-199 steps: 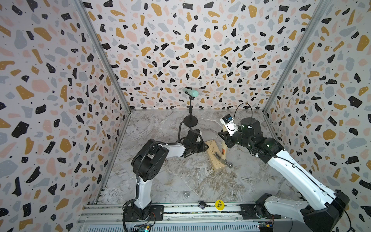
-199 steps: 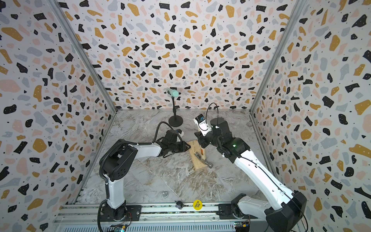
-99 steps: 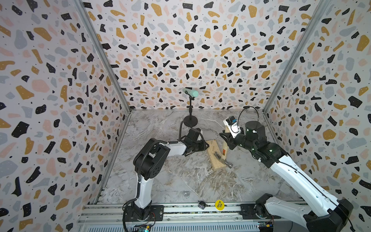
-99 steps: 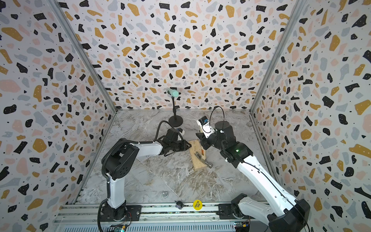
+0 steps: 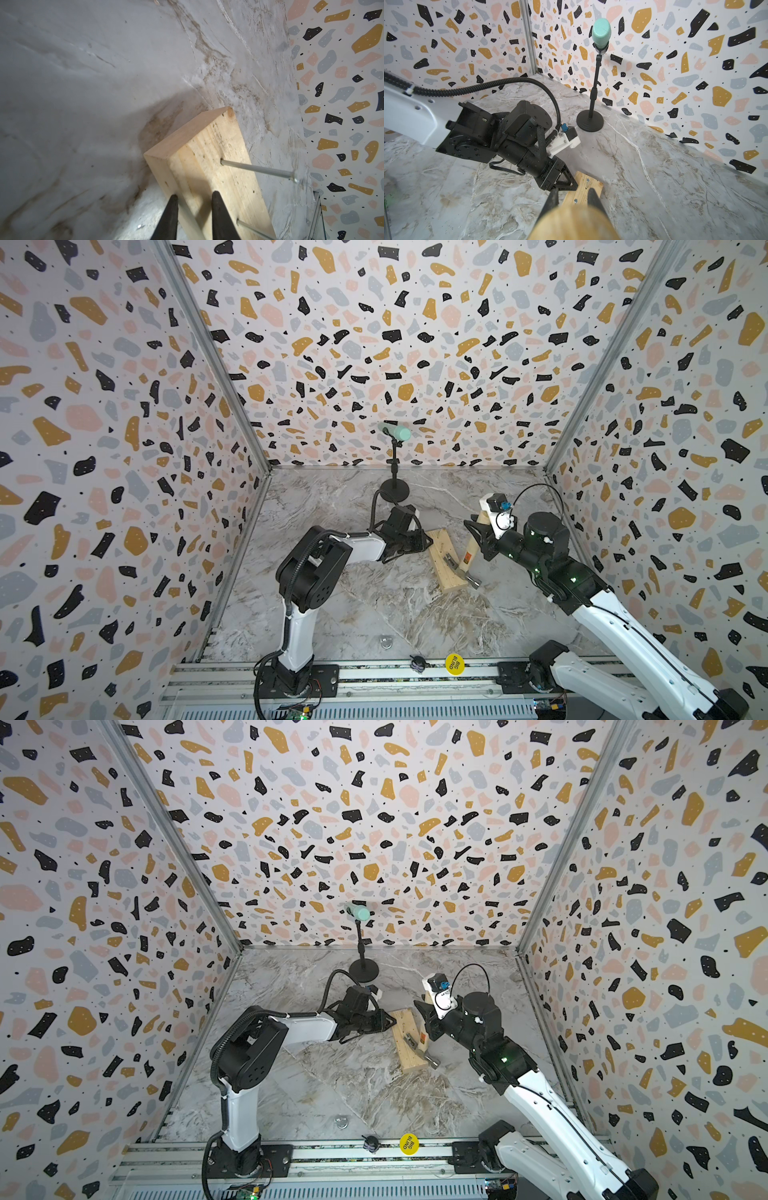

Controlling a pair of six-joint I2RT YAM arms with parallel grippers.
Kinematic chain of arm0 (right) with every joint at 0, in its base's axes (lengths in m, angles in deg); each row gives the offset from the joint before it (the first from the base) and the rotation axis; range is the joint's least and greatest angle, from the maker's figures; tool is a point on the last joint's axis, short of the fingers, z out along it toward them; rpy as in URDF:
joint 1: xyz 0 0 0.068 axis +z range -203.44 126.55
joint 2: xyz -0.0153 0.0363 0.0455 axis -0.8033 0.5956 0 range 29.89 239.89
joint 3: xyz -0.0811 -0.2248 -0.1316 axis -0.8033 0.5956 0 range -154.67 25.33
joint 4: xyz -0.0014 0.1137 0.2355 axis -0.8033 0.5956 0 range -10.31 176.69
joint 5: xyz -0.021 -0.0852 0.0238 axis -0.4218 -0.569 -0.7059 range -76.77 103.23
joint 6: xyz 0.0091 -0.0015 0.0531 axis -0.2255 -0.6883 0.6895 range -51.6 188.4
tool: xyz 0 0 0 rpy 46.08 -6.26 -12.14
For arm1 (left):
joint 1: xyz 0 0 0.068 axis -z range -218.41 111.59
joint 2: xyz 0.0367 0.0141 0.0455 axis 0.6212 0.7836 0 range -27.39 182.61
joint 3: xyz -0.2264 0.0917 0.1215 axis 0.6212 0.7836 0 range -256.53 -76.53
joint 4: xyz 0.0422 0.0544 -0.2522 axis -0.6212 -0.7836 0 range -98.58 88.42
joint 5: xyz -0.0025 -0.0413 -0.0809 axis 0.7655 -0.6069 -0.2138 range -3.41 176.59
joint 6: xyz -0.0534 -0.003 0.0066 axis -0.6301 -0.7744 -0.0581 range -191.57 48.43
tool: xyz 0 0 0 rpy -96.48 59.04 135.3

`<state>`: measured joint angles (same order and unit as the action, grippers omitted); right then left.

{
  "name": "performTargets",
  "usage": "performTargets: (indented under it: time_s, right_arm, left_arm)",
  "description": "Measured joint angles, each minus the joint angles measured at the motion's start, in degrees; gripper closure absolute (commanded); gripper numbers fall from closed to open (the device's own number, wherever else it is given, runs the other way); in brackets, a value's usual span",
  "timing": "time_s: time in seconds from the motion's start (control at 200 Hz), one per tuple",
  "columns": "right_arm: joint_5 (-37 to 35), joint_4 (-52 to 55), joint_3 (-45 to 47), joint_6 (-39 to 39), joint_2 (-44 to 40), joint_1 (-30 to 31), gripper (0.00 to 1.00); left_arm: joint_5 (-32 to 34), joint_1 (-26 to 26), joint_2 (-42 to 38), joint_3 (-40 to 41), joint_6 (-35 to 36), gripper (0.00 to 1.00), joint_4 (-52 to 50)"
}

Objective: Use a claw hammer to pull out a nail
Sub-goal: Remove the nail from the mounting plate.

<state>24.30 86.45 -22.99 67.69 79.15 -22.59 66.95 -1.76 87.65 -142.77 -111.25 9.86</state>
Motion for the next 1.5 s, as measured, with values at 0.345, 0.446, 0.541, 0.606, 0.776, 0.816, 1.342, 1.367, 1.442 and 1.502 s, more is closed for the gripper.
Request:
performTargets:
  time_s: [0.345,0.446,0.541,0.606,0.776,0.816,1.342,1.367,1.442,1.502]
  right_arm:
    - [0.0,-4.6,4.4,0.9,-3.7,-0.2,1.0]
    - [0.0,-5.0,5.6,0.9,-5.4,-0.2,1.0]
    - [0.0,-5.1,6.4,0.9,-6.7,-0.2,1.0]
    - [-0.1,-5.0,6.8,0.9,-7.3,-0.2,1.0]
    - [-0.4,-5.7,8.3,1.7,-9.3,-0.2,1.0]
    - [-0.6,-6.2,9.0,1.9,-10.0,-0.2,1.0]
    - [-3.9,-6.2,11.0,4.3,-13.5,0.8,1.0]
    - [-4.1,-6.1,11.1,4.4,-13.8,0.8,1.0]
    - [-4.5,-6.1,11.6,4.7,-14.6,0.8,1.0]
    - [-4.8,-6.1,12.0,4.9,-15.2,0.9,1.0]
  left_arm:
    - [-0.1,0.0,0.0,0.6,-0.2,0.77,1.2]
    - [-0.1,0.0,0.0,0.6,-0.2,0.77,1.3]
    - [-0.1,0.0,0.0,0.6,-0.2,0.77,1.3]
    - [-0.1,0.0,0.0,0.6,-0.2,0.77,1.3]
    - [-0.1,0.0,0.0,0.6,-0.2,0.77,1.3]
    - [-0.1,0.0,0.0,0.6,-0.2,0.77,1.3]
    - [-0.2,0.0,0.0,1.1,-0.2,0.79,2.2]
    - [-0.3,0.0,0.0,1.2,-0.2,0.79,2.4]
    - [-0.3,0.0,0.0,1.4,-0.3,0.79,2.9]
    - [-0.4,0.0,0.0,1.6,-0.4,0.79,3.2]
